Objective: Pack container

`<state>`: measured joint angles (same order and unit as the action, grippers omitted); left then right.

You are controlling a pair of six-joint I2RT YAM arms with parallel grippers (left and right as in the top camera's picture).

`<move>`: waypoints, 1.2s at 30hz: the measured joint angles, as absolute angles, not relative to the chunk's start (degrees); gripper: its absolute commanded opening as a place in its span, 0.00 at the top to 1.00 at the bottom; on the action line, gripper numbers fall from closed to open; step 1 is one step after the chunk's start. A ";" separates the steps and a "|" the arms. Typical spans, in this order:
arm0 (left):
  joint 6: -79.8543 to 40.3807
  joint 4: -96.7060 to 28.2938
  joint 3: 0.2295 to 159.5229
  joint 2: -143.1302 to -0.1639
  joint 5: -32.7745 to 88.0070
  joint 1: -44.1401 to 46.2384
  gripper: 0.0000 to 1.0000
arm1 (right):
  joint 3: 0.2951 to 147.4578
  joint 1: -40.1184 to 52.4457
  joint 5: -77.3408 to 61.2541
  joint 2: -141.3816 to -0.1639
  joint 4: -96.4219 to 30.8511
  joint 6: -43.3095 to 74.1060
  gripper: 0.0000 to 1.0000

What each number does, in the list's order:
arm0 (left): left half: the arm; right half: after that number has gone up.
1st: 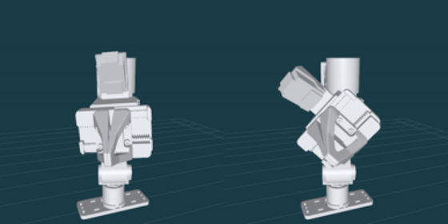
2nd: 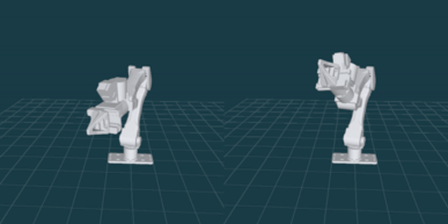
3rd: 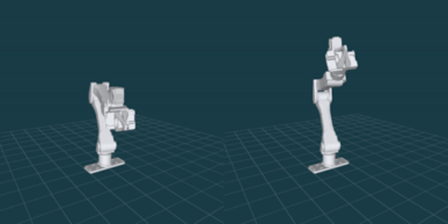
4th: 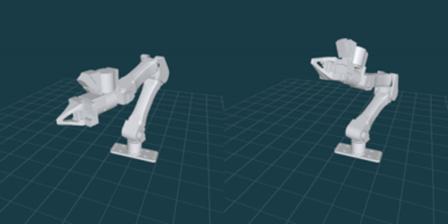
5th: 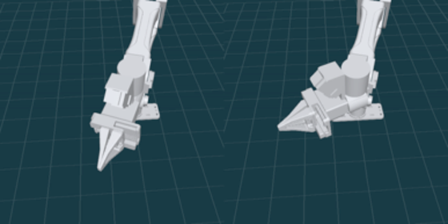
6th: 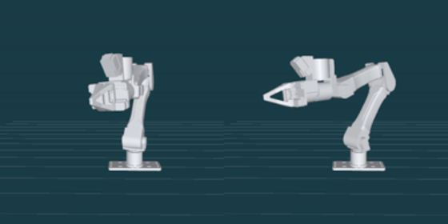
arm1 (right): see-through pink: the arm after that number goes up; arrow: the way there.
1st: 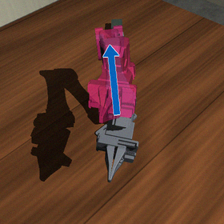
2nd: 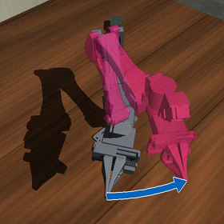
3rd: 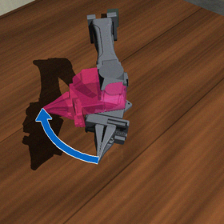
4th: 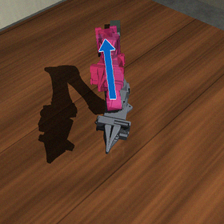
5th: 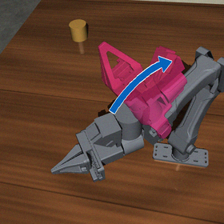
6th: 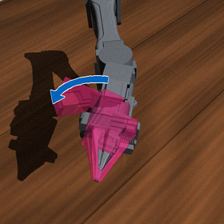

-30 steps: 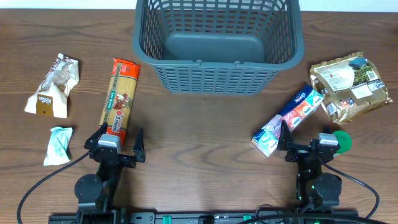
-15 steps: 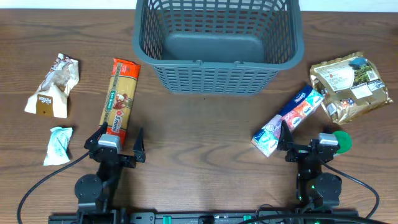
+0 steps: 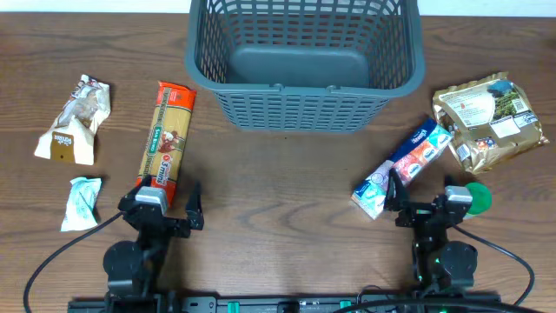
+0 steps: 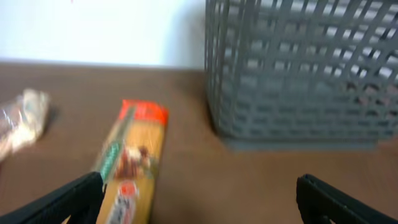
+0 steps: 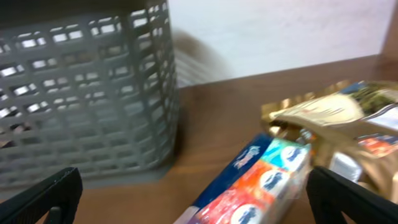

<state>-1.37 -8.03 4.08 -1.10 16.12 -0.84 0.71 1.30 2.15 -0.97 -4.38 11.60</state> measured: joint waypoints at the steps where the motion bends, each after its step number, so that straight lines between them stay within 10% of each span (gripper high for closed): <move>1: -1.56 -11.00 5.10 -1.87 16.14 -0.84 0.02 | 1.17 1.30 1.56 -1.34 -5.19 11.77 0.01; 23: 5.76 -64.99 69.93 -66.26 16.14 -0.84 0.02 | 80.95 -0.32 -1.06 -69.41 -77.52 12.97 0.01; 36: 9.08 -66.43 72.99 -69.12 9.47 -0.84 0.02 | 84.68 -3.79 7.53 -77.82 -73.21 23.57 0.01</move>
<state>9.08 -66.43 72.99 -69.12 9.47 -0.84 84.68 -3.79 7.53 -77.82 -73.21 23.57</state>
